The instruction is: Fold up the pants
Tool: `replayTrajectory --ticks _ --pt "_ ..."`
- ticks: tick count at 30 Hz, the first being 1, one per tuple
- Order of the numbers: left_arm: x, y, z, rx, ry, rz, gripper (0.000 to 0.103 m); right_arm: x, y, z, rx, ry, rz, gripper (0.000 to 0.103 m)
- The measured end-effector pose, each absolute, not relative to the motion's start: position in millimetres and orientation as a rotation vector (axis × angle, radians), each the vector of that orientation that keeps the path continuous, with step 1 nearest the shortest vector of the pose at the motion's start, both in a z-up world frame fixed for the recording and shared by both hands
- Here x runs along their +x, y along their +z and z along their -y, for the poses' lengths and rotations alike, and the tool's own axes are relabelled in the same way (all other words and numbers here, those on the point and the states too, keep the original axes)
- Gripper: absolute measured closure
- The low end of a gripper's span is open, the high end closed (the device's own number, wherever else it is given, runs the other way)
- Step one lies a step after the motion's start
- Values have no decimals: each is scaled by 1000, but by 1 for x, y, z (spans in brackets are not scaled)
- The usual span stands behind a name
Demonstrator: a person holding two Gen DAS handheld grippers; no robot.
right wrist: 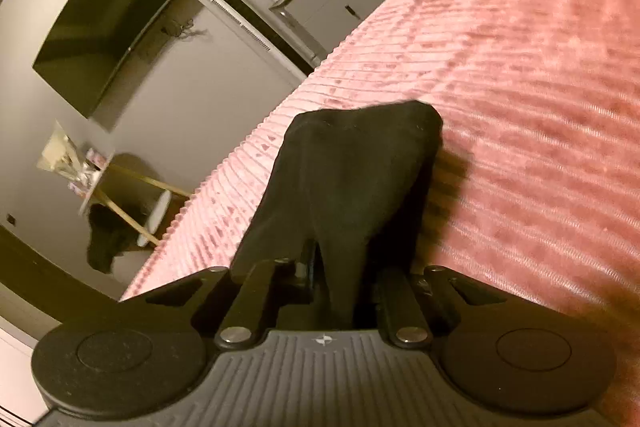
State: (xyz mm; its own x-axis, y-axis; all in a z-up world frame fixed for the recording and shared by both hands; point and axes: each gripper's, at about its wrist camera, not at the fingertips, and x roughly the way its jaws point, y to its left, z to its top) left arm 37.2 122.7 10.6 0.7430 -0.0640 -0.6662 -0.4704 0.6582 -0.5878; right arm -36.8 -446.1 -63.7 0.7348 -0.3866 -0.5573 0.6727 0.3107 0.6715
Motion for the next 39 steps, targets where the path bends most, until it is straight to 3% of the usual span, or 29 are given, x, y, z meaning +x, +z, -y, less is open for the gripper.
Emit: replayTrajectory --ticks 4,8,13,20,23,26,28,31,35,39 --pt "40 25 -186 -839 348 -600 34 -39 -75 448 1082 -668 -292 84" --pt "53 18 -228 -842 375 -632 38 -39 -76 446 1063 -641 -296 81" --pt "59 2 -245 -832 406 -664 37 -35 -73 448 1096 -611 -291 75" --pt "69 -16 -253 -880 398 -631 29 -36 -70 453 1099 -566 -321 72" --pt "72 -14 -254 -889 369 -622 45 -36 -67 459 1111 -547 -325 69" --pt "74 -11 -259 -896 357 -621 72 -40 -60 463 1100 -538 -294 70" --pt "74 -11 -262 -903 330 -620 81 -39 -55 464 1051 -552 -306 86" --pt "69 -1 -259 -898 309 -599 85 -33 -47 466 978 -587 -360 98" --pt "56 20 -260 -935 256 -502 87 -13 -13 466 844 -587 -381 100" --pt "36 43 -260 -950 179 -368 87 -12 36 469 811 -492 -219 100"
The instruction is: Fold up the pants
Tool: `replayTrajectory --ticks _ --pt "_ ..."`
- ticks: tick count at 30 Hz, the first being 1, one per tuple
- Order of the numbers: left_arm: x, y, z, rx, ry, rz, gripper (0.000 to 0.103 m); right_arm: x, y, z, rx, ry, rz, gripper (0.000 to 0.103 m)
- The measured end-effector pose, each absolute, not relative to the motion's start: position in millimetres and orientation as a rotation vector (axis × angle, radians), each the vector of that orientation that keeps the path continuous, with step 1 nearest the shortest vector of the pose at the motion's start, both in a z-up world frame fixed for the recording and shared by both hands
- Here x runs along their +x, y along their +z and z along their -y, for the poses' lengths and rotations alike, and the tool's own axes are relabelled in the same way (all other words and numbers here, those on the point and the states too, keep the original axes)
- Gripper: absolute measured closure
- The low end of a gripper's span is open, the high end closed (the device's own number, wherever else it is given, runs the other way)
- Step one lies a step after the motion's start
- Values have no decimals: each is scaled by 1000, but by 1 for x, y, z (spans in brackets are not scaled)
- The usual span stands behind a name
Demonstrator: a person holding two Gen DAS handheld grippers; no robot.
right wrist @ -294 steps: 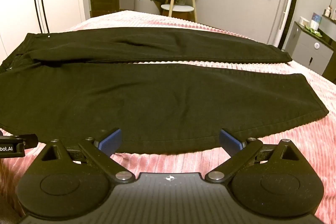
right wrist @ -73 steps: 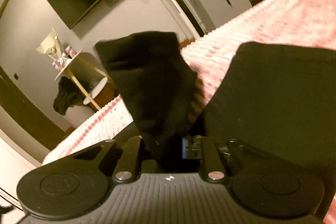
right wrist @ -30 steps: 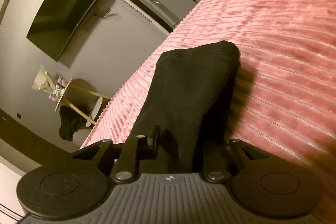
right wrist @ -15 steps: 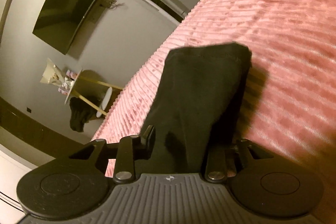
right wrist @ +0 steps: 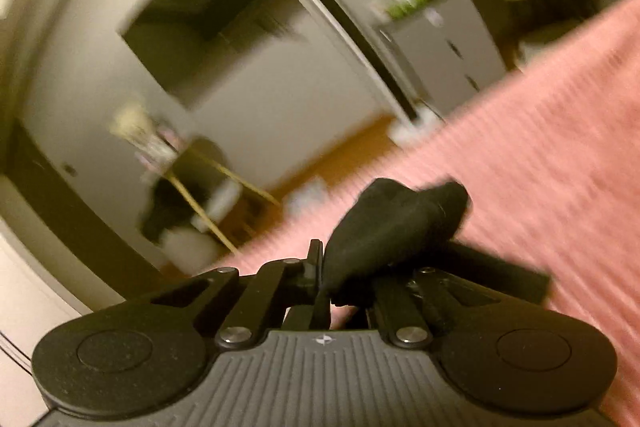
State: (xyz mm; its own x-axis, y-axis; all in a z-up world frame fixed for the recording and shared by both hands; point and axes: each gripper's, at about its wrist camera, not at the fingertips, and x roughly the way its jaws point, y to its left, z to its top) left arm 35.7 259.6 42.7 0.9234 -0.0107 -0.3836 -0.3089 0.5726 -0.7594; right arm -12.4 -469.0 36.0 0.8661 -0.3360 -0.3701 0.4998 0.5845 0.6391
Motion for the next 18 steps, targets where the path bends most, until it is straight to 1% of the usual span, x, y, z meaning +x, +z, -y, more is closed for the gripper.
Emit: replayTrajectory --ticks 2,3,5,6,7,8,9,10,11,13,14,16,18 --pt "19 39 -262 -976 147 -324 87 -20 47 474 811 -466 -144 100" --pt "12 33 -264 -967 157 -332 86 -24 45 478 804 -470 -140 100" --pt "6 15 -268 -913 237 -443 82 -24 32 480 746 -508 -214 98" --pt "7 2 -269 -879 277 -537 76 -21 20 480 700 -544 -290 97" --pt "8 -8 -270 -854 309 -616 71 -18 7 481 671 -578 -368 86" --pt "6 -16 -270 -837 359 -681 61 -15 -7 483 664 -617 -461 79" --pt "0 -16 -270 -838 386 -680 49 -16 -20 485 674 -664 -541 70" --pt "-6 -12 -271 -843 428 -660 46 -22 -29 485 684 -708 -560 69" --pt "-11 -7 -272 -845 478 -653 44 -31 -33 482 695 -738 -536 68" --pt "-15 8 -271 -812 546 -645 44 -48 -31 475 715 -797 -464 62" --pt "-13 17 -267 -773 542 -636 44 -54 -29 472 718 -824 -438 61" --pt "0 34 -249 -643 467 -634 38 -57 -28 468 754 -814 -411 57" --pt "20 48 -220 -513 366 -638 31 -50 -30 465 784 -788 -425 57"
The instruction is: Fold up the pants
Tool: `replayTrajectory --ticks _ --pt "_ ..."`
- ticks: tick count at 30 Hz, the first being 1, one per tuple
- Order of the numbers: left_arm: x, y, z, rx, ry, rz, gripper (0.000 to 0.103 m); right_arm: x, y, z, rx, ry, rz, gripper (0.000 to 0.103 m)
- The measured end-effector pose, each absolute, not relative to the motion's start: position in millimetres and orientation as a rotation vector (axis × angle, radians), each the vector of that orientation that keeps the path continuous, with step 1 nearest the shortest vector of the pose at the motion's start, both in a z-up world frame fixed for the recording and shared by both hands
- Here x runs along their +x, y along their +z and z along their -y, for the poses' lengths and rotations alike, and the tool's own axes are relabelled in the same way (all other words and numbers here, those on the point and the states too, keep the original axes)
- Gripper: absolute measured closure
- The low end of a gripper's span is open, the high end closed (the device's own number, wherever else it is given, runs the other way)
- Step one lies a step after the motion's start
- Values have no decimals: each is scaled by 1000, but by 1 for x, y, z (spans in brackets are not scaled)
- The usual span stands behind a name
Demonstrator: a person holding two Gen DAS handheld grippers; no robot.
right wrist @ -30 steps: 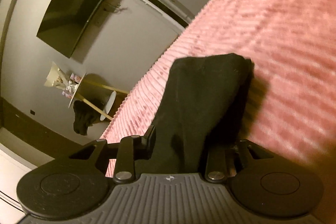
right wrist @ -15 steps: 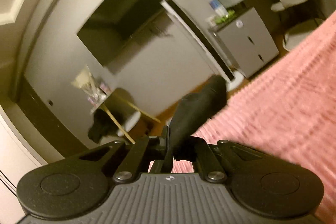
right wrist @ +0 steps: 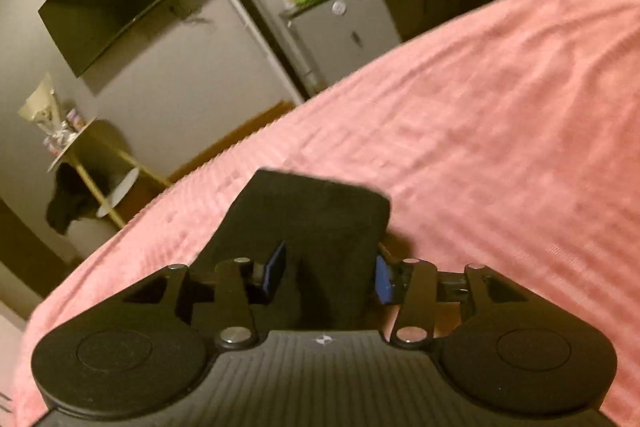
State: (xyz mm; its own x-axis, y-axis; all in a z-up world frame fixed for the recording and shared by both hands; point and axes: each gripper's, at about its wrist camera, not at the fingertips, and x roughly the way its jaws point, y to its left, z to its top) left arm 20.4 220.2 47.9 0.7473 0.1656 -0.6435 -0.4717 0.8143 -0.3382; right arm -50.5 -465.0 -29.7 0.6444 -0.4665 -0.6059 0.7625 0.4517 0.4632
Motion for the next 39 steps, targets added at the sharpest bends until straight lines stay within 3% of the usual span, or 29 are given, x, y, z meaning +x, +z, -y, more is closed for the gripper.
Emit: replayTrajectory --ticks 4,9,12,14,17,18,19,22,28,30,34,39 --pt "73 53 -151 -415 125 -661 30 -38 -25 453 691 -847 -471 57" --pt "128 38 -66 -262 -47 -770 34 -43 5 433 509 -989 -396 54" --pt "148 28 -37 -209 -122 -810 34 -34 22 413 398 -866 -366 53" --pt "161 20 -27 -161 -139 -833 34 -11 21 394 304 -629 -466 53" --pt "170 8 -12 -76 -103 -835 40 27 -3 351 83 -374 -626 66" --pt "172 5 -13 -55 -77 -839 45 41 -16 338 0 -342 -689 86" --pt "173 1 -16 -45 -49 -840 47 56 -30 330 -57 -341 -742 95" --pt "183 1 -17 -33 9 -820 50 87 -53 324 -103 -392 -714 98" --pt "196 9 -15 -36 98 -804 49 117 -43 341 15 -434 -721 99" --pt "192 12 -17 -74 63 -811 49 104 -29 354 137 -423 -676 94" --pt "167 19 -13 -53 -47 -795 40 42 -12 376 261 -469 -539 55" --pt "146 28 -1 -122 -180 -811 25 -2 1 413 164 -669 -513 46"
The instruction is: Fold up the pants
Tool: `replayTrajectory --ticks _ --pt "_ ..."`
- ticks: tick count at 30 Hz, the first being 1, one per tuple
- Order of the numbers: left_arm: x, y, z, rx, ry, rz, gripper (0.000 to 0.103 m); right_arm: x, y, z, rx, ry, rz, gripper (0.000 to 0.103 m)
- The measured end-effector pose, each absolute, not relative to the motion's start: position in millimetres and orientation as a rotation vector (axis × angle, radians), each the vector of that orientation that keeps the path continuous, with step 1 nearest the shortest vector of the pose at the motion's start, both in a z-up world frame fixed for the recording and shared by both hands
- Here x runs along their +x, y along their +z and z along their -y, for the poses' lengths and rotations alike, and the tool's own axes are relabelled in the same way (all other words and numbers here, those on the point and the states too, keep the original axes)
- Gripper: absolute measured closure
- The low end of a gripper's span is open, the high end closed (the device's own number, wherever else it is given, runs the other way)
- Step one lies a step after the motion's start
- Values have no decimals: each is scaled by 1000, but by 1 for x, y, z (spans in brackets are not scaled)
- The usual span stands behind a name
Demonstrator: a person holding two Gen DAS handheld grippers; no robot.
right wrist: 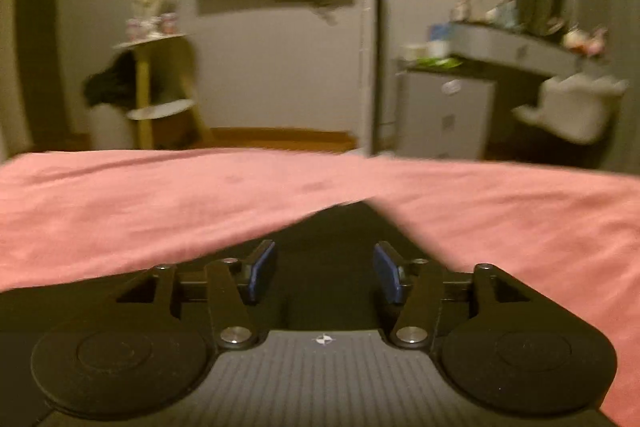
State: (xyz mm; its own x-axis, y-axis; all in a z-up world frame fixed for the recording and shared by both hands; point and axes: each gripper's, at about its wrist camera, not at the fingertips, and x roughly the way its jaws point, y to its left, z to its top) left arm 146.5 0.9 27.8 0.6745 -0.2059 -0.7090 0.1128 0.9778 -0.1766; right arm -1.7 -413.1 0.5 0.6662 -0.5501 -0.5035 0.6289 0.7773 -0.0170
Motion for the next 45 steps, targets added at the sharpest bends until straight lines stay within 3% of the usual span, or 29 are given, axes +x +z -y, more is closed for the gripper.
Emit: replayTrajectory --ticks 6,8,9,11,12,13,15,18,20,22,24,25,26,27,28,32,34,36,38,40,42,44,45 --pt "153 33 44 -71 -334 -807 18 22 5 464 142 -649 -560 17" --pt "157 26 56 -76 -373 -835 21 39 -3 477 173 -610 -625 18" --pt "159 24 63 -70 -397 -848 23 44 -7 481 192 -592 -643 22" --pt "162 18 74 -32 -432 -862 25 51 -11 488 215 -568 -673 65" --pt "162 16 80 1 -430 -859 31 55 -14 490 222 -576 -696 83" --pt "163 13 85 48 -413 -851 36 57 -16 490 237 -560 -688 87" --pt "165 8 91 98 -372 -840 55 57 -14 483 202 -542 -638 89" --pt "173 7 90 58 -308 -844 72 52 0 476 191 -539 -512 89" --pt "179 7 87 58 -241 -843 77 50 0 485 241 -564 -468 87" --pt "182 5 83 58 -171 -840 76 58 -13 491 212 -660 -526 70" --pt "180 9 76 10 -173 -855 70 54 -19 494 200 -708 -588 69" --pt "176 11 72 -11 -195 -857 66 40 -14 494 228 -715 -552 61" --pt "173 13 71 -10 -217 -859 55 25 -9 493 271 -733 -513 54" --pt "168 14 71 8 -240 -852 48 6 -4 492 322 -757 -472 39" --pt "164 14 71 37 -268 -841 48 -13 0 490 376 -774 -434 31" --pt "164 3 77 81 -283 -869 47 -79 -5 484 571 -764 -386 30" --pt "172 -4 75 55 -234 -879 50 -97 -18 487 680 -731 -407 30" --pt "176 -4 76 91 -139 -845 72 -105 -34 493 777 -705 -418 30" --pt "180 0 70 48 -83 -876 79 -108 -45 500 860 -672 -394 31" --pt "175 10 59 -58 -116 -890 74 -105 -50 504 914 -632 -355 31" --pt "161 20 54 -90 -165 -871 42 -95 -55 510 970 -563 -339 31" --pt "141 28 49 -99 -185 -830 23 -81 -60 511 968 -550 -366 31" --pt "130 29 45 -120 -195 -821 20 -75 -62 511 961 -552 -371 31"
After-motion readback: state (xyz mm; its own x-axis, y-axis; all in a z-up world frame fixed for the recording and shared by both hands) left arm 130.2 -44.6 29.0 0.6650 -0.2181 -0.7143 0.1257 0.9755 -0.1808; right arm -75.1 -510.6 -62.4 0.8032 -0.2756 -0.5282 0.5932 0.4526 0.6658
